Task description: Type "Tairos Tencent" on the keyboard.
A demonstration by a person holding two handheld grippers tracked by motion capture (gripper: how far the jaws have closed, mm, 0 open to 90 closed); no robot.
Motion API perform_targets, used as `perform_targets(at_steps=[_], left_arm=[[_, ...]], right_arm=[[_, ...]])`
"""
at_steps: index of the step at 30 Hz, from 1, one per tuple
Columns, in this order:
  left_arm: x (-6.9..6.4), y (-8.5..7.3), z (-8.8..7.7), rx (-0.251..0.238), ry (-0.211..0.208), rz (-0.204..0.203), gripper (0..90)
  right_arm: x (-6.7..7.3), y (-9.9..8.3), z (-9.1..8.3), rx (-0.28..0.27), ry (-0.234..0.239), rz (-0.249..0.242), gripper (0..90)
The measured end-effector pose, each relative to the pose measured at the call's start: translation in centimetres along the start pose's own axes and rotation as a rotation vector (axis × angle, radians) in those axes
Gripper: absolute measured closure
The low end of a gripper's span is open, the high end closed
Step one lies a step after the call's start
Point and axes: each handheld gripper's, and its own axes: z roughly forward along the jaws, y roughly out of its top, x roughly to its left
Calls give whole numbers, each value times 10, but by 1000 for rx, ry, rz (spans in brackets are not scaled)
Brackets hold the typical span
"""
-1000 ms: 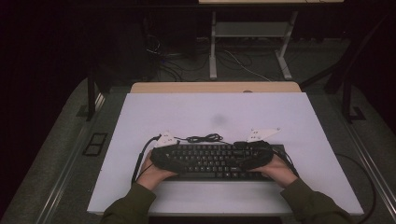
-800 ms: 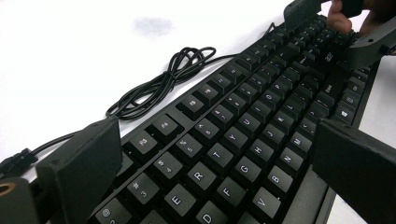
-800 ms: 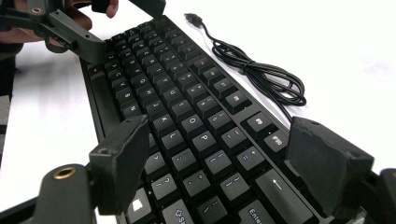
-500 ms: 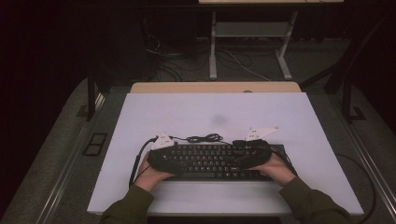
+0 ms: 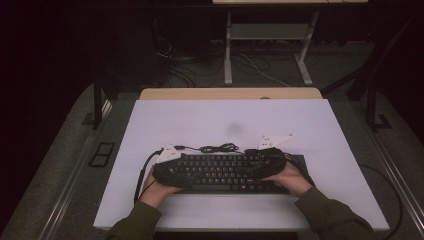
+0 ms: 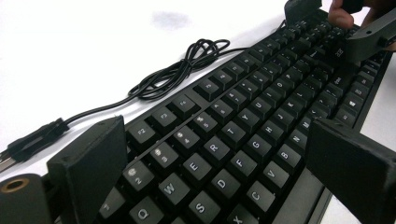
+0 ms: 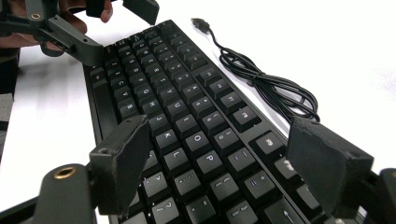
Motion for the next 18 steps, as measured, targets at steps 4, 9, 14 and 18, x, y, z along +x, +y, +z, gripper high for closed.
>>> perform_targets(at_steps=[4,9,14,18], left_arm=[[0,-2,-3,-3,8,-6,59],[0,-5,-6,2,15,-7,64],[1,-9,-11,-1,23,-14,88],[2,-11,-15,-5,28,-17,147]], right_arm=[[0,2,3,2,7,-4,213],[1,4,7,3,16,-11,214],[2,7,12,6,27,-17,214],[3,9,15,10,37,-24,214]])
